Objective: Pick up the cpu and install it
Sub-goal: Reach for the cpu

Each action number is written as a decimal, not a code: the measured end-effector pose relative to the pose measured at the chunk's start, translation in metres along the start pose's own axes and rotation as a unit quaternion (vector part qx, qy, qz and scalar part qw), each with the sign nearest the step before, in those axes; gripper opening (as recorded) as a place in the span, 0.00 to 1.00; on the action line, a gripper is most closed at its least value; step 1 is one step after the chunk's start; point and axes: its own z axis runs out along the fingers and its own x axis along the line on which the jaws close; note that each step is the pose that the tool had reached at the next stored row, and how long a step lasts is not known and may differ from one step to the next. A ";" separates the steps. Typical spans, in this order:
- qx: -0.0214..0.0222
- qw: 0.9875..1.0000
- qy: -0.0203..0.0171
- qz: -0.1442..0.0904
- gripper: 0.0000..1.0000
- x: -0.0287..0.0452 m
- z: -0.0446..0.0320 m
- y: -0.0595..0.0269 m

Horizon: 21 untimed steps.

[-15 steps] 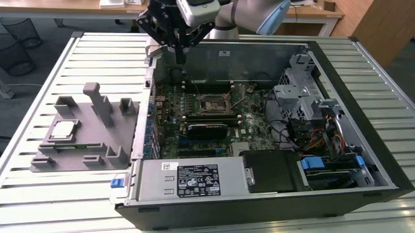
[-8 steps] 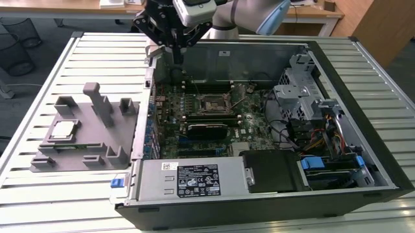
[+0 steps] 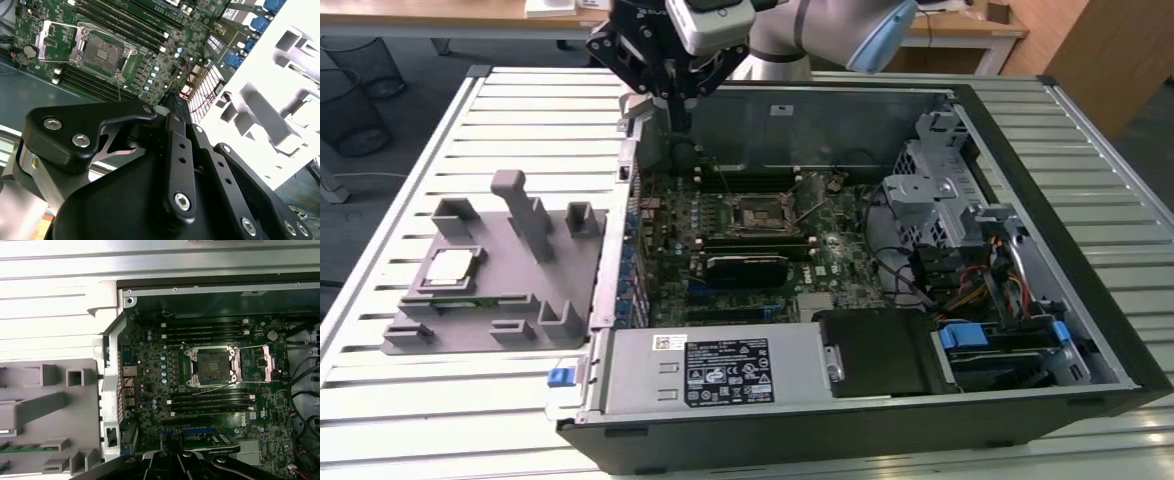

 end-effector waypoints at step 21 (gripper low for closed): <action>0.000 1.000 0.000 0.000 0.11 0.0149 0.0000 -0.0011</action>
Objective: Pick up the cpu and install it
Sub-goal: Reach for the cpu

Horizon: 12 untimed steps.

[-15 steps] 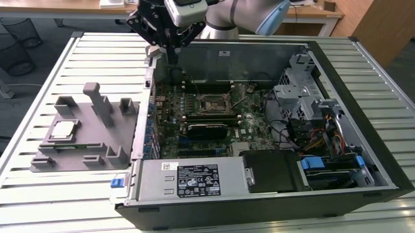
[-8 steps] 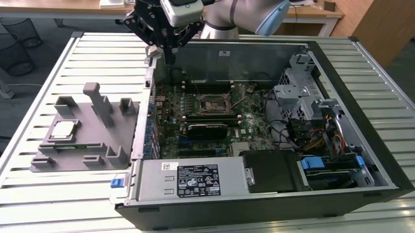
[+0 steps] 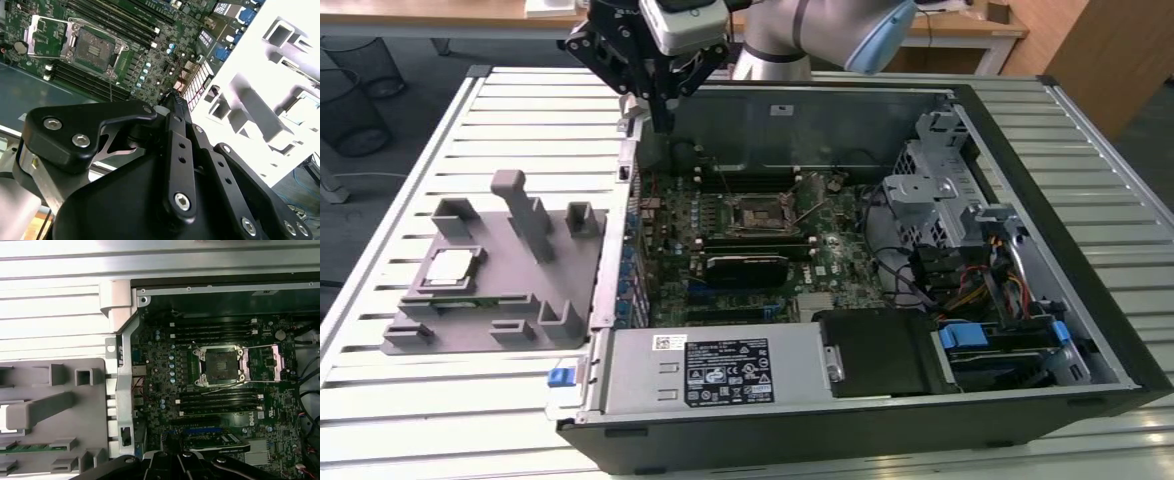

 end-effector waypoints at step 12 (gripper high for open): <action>0.000 1.000 0.000 0.000 0.11 0.0086 0.0000 -0.0007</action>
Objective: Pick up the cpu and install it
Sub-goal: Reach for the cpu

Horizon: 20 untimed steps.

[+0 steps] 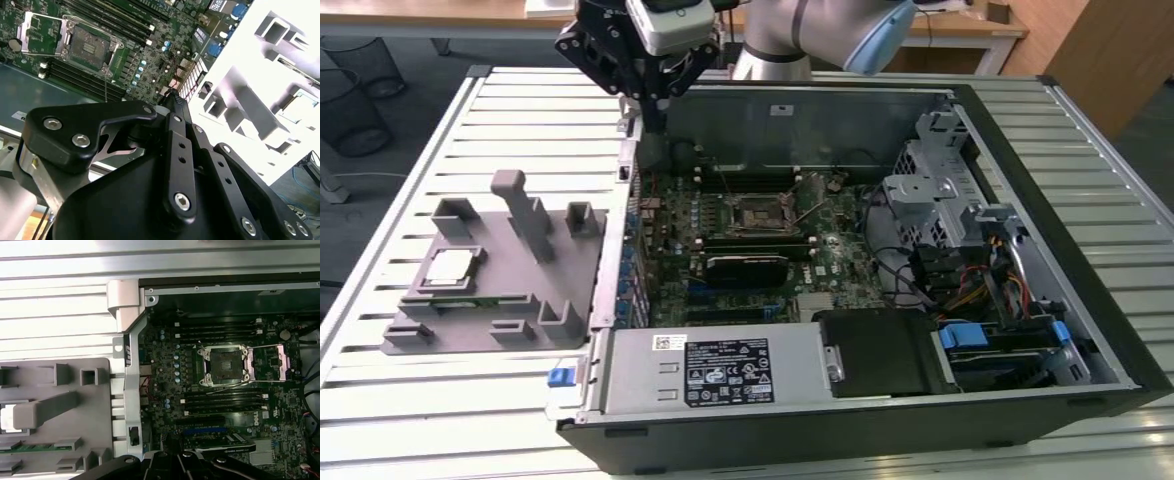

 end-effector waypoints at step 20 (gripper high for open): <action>0.000 1.000 0.000 0.000 0.11 0.0136 0.0002 -0.0010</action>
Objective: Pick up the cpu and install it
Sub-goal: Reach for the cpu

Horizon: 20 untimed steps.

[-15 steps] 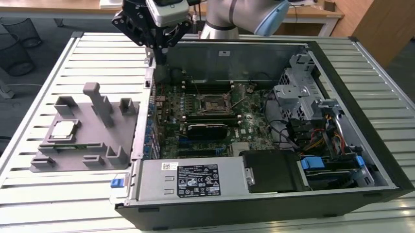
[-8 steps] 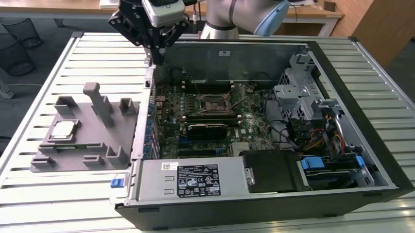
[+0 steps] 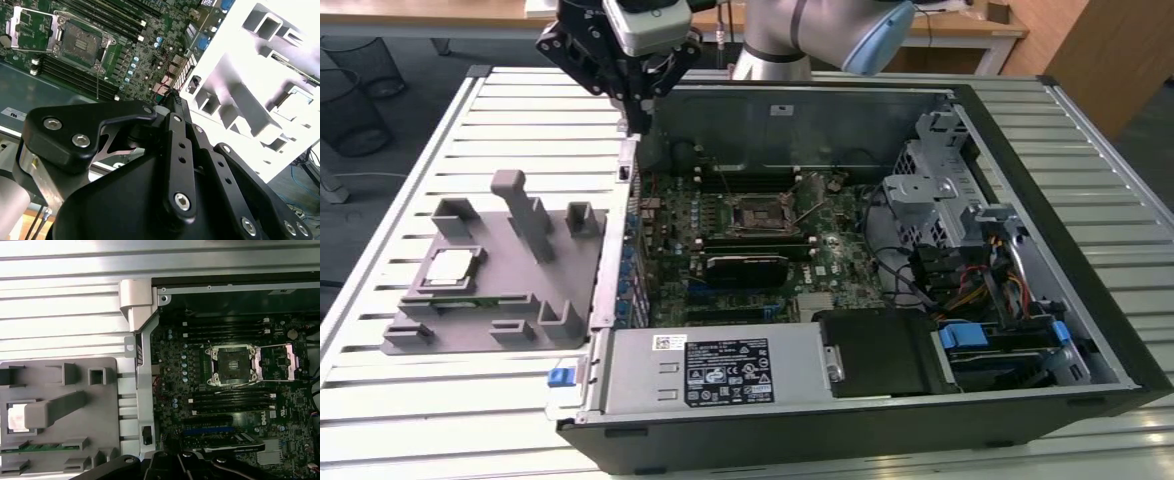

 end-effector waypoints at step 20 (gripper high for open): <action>0.000 1.000 0.000 0.000 0.11 0.0171 0.0000 -0.0013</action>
